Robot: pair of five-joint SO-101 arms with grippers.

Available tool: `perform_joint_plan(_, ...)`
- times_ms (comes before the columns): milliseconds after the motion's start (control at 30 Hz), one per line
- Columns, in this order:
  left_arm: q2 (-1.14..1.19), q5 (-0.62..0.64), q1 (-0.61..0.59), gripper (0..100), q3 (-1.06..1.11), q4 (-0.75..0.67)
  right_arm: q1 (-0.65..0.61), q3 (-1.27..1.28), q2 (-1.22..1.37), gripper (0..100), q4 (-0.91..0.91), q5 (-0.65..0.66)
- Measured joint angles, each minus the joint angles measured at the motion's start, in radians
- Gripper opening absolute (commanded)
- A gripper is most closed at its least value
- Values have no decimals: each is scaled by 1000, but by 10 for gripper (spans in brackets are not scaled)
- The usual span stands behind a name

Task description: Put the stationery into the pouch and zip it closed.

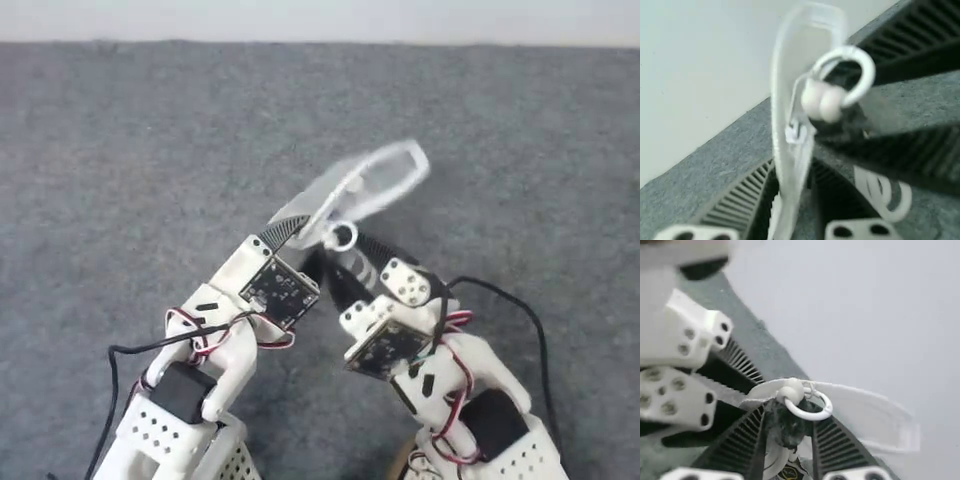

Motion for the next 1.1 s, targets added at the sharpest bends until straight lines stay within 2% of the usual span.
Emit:
perform_joint_plan(167, 0, 2, -31, 9, -2, -3, 38, 12, 2, 6, -75, -75)
perform_joint_plan(567, -12, 2, -54, 8, 9, -8, 61, 31, 9, 6, -166, -118)
perform_joint_plan(800, -12, -6, -54, 8, 15, -12, 152, 29, 222, 6, -308, -222)
perform_joint_plan(1100, -12, -6, -55, 8, 18, -14, 213, -74, 425, 6, -328, -321)
